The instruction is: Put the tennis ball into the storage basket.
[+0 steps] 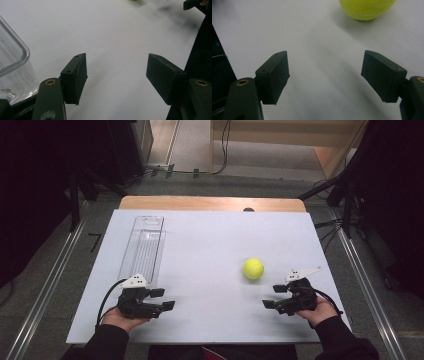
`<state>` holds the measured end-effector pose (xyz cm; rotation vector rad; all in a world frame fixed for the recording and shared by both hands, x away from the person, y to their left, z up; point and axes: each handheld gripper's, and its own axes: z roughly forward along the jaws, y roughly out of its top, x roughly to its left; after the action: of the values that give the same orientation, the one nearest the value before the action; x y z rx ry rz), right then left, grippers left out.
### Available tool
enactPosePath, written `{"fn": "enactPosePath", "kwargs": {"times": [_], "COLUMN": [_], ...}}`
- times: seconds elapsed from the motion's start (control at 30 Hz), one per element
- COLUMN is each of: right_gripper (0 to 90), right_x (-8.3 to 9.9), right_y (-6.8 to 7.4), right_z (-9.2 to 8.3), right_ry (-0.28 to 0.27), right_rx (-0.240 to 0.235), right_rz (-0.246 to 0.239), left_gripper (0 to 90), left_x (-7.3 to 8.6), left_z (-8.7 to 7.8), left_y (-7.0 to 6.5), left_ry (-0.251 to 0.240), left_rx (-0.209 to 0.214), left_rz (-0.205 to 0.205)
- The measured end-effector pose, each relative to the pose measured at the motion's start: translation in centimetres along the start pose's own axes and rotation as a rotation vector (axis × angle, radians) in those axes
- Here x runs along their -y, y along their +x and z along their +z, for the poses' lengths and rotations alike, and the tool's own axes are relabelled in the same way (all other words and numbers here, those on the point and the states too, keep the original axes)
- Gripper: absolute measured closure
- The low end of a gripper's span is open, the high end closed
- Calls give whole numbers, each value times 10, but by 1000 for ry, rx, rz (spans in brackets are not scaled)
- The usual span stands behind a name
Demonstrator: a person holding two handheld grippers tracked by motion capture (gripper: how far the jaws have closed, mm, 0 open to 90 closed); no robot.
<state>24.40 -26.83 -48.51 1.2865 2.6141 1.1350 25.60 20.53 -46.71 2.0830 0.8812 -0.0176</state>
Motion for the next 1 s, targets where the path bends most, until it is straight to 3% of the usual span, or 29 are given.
{"fn": "enactPosePath", "kwargs": {"times": [1.0], "right_gripper": [204], "right_x": [-1], "right_y": [3], "right_z": [1], "right_ry": [15], "right_rx": [14], "right_rz": [-6], "left_gripper": [338], "left_x": [0], "left_z": [-2], "left_y": [-1], "left_ry": [2], "left_rx": [12], "left_rz": [4]}}
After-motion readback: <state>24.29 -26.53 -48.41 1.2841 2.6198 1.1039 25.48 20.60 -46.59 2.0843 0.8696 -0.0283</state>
